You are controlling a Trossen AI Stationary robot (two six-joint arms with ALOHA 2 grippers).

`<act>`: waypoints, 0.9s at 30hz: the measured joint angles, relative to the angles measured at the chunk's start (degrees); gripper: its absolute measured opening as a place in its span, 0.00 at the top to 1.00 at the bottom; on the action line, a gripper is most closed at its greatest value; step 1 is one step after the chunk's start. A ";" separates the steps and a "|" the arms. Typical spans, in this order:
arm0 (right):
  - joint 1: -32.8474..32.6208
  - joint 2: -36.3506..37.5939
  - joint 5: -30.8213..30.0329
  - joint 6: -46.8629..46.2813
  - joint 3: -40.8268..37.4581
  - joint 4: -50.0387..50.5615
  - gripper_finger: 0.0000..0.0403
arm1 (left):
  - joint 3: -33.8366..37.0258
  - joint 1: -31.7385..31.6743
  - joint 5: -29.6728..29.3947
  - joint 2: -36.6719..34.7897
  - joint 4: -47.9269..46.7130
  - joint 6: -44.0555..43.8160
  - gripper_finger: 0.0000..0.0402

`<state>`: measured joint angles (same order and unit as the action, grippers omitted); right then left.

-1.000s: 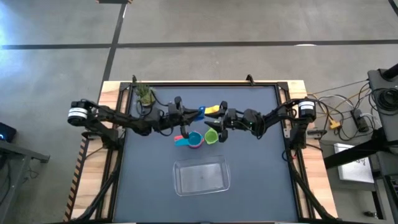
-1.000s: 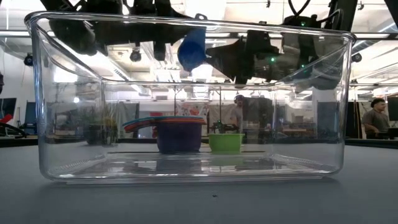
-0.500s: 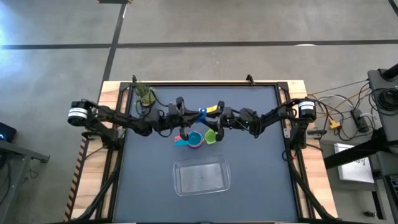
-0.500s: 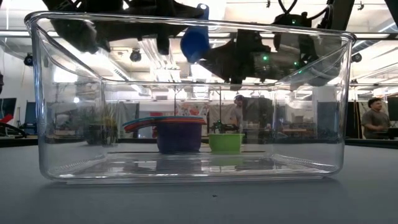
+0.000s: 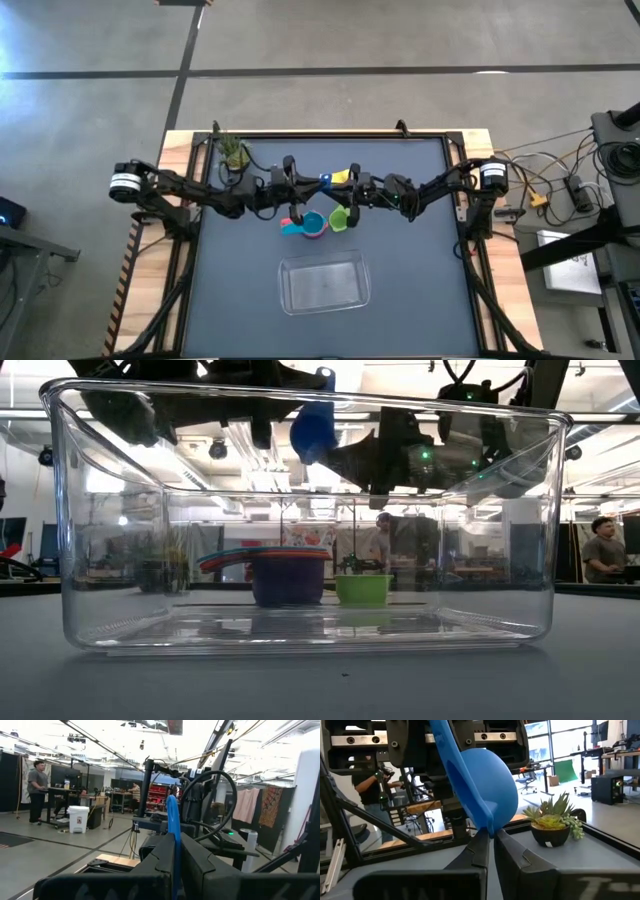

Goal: Nest measuring cups in basket
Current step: Stack the blue measuring cup on top of the light blue measuring cup

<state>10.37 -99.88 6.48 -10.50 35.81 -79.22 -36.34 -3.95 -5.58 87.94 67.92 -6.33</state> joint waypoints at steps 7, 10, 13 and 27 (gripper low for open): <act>0.00 0.00 0.02 -1.75 -0.20 0.00 0.97 | 0.09 -0.02 -0.02 -0.02 -0.02 -0.07 1.00; -0.02 0.00 0.04 -1.62 -0.20 0.13 0.94 | 0.09 -0.02 -0.02 -0.02 -0.07 0.15 1.00; -0.26 0.00 0.00 -1.50 -0.20 0.13 0.86 | 0.09 -0.02 0.00 -0.02 -0.10 0.17 1.00; -0.26 0.02 -0.58 -2.43 3.18 1.17 0.48 | 0.09 0.00 0.06 -0.02 -0.39 -0.19 1.00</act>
<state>10.11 -99.85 5.90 -12.93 38.99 -78.05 -36.25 -3.95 -5.52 87.92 67.53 -6.52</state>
